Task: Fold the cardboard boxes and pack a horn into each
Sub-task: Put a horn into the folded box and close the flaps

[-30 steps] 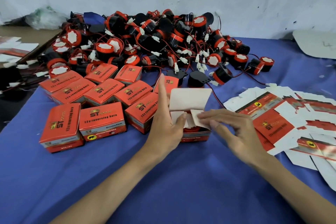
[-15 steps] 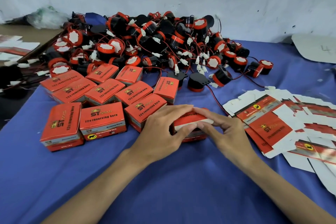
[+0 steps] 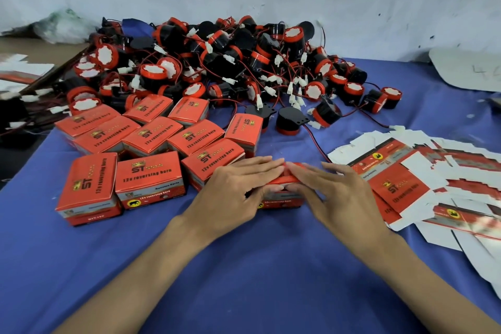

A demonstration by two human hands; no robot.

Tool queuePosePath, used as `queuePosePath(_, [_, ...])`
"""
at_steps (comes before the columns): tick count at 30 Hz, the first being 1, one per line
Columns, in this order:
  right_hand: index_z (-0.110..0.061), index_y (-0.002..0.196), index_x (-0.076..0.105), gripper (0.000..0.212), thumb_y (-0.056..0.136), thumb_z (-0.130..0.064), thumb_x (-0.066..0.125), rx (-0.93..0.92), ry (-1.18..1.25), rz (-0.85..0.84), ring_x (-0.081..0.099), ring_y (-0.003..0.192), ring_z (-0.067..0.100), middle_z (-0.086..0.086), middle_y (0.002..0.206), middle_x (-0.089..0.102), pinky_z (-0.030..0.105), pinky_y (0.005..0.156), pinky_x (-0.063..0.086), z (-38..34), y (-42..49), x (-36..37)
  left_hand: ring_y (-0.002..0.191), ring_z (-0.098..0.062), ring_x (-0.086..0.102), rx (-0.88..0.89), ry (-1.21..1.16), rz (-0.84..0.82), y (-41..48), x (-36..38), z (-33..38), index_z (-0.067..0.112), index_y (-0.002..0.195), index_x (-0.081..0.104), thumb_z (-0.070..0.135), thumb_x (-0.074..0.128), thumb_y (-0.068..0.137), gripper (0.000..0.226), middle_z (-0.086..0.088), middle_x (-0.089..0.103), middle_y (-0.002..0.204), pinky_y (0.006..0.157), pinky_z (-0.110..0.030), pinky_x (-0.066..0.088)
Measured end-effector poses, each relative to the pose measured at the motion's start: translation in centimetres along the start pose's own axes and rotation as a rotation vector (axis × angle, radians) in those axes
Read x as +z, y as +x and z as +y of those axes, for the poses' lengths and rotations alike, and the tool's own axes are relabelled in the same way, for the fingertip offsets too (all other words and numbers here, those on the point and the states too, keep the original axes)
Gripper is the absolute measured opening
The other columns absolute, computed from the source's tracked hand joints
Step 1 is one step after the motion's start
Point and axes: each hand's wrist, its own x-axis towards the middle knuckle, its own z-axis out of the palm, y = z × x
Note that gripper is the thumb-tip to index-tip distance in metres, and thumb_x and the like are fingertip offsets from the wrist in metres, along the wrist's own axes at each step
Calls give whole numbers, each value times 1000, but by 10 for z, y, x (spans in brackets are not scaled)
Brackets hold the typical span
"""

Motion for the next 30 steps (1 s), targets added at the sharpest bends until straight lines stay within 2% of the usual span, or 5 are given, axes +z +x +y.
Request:
queuePosePath(3, [-10,99,76,47,86,-47,51,14,-194,-86,69,96,31,18,109,69,44,82,56,12,-2,-6,125,-14,54,14,14,-30,-2,-3,-1,7,121,64,26,60,92,35,0,62,127,105,-31,44])
queuePosePath(7, [1,114,67,45,88,-36,64,-75,68,-205,52,123,34,15,135,52,50,89,53,26,-4,0,128,-13,51,46,52,-55,-3,-5,-3,9,124,62,27,56,93,37,2,59,131,108,-30,41])
queuePosePath(13, [-2,117,64,53,83,-42,67,107,324,-91,67,104,21,4,123,63,31,86,54,27,-7,4,138,-7,35,-40,-43,-156,-7,-5,-6,14,137,51,33,52,97,45,8,45,144,115,-20,23])
queuePosePath(19, [-4,116,63,34,85,-16,69,-89,365,-32,59,117,21,4,121,62,30,100,47,22,-4,11,134,-14,44,23,24,-113,-5,-3,-6,11,132,57,27,59,94,42,2,53,139,113,-27,32])
queuePosePath(30, [2,117,59,37,80,9,64,4,530,-71,54,120,24,6,123,57,25,94,49,8,-6,12,118,-25,59,73,188,-52,-1,-1,-1,0,122,63,31,65,88,46,-8,63,127,104,-35,42])
